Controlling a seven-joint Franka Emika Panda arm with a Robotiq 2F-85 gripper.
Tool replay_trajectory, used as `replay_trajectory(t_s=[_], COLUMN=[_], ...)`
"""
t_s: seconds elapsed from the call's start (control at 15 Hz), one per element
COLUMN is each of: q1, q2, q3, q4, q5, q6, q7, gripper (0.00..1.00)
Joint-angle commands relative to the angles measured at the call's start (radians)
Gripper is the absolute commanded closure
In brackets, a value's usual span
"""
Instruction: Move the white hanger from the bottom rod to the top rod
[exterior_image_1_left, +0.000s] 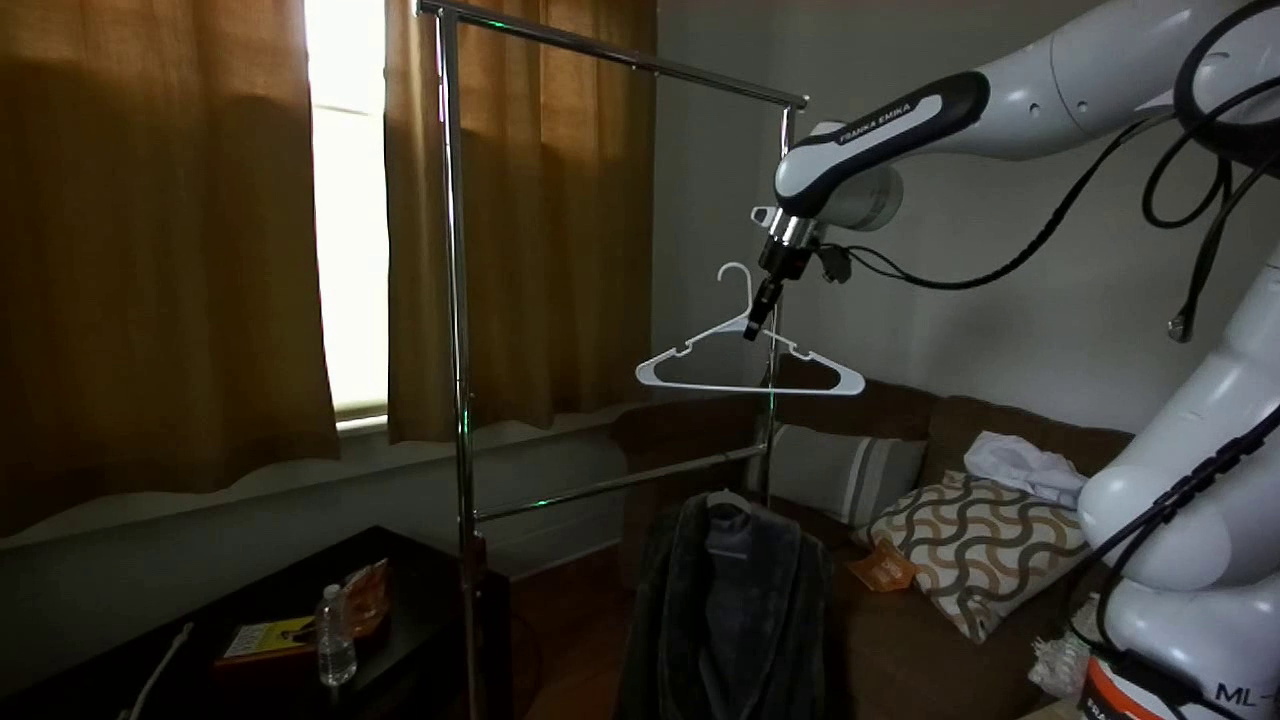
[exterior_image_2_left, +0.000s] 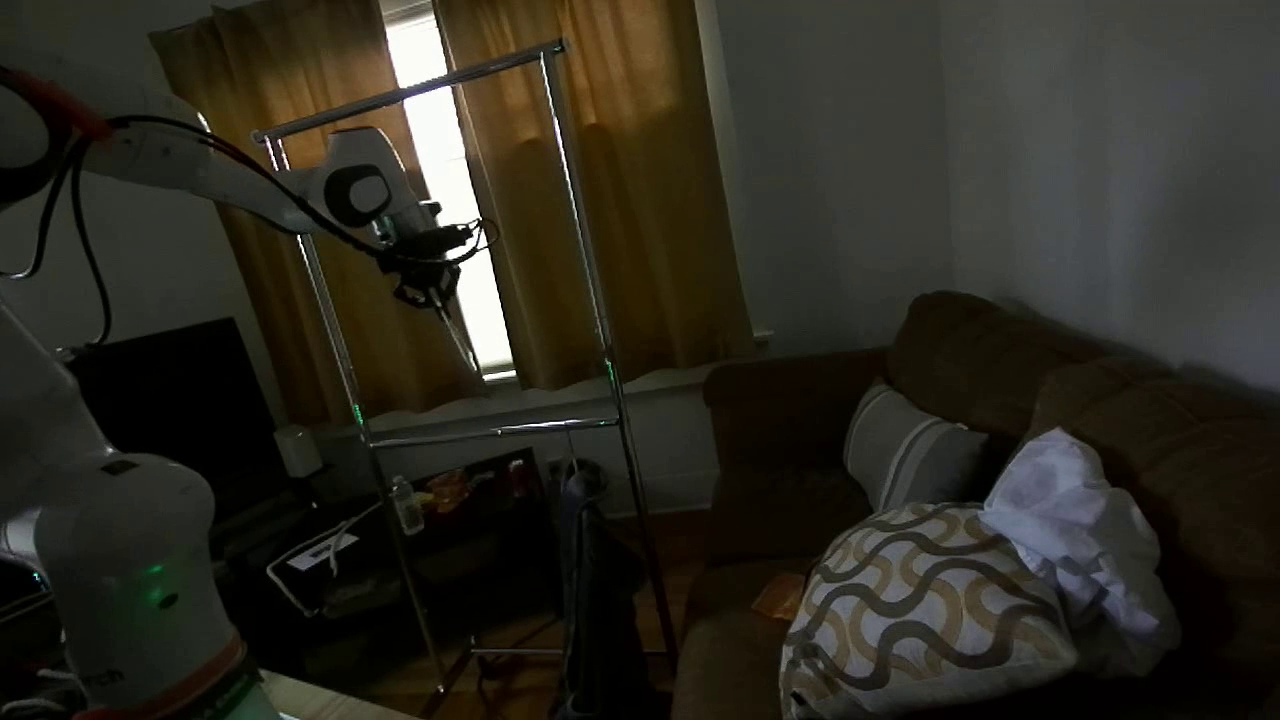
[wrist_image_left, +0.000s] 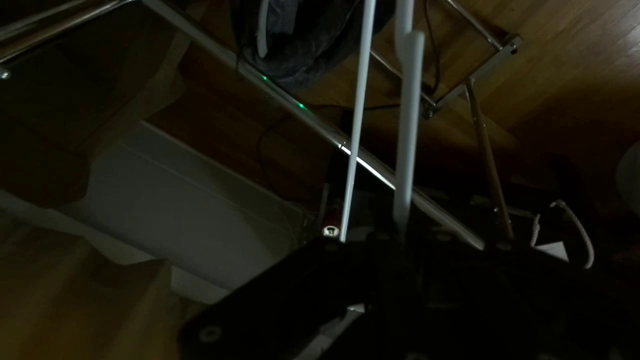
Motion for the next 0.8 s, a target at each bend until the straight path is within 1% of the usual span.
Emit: replay_trajectory(t_s=[0.0, 0.13, 0.27, 0.33, 0.4, 0.47, 0.53, 0.6, 0.73], q1=[0.052, 0.059, 0.062, 0.065, 0.082, 0.086, 0.09, 0.091, 0.093], q2=[-0.026, -0.022, -0.013, -0.008, -0.012, -0.009, -0.008, -0.007, -0.007], q3=[-0.04, -0.047, -0.044, -0.045, -0.064, -0.066, -0.069, -0.071, -0.073], q4=[0.054, 0.077, 0.08, 0.064, 0.087, 0.086, 0.086, 0.086, 0.087], q5=[-0.009, 0.008, -0.015, -0.025, -0.019, -0.02, -0.019, -0.019, -0.018], q6=[-0.001, 0.059, 0.135, 0.185, 0.121, 0.133, 0.133, 0.133, 0.133], q7=[0.102, 0.19, 0.275, 0.299, 0.249, 0.255, 0.255, 0.254, 0.254], gripper=[0.98, 0.98, 0.98, 0.88, 0.96, 0.88, 0.89, 0.93, 0.93])
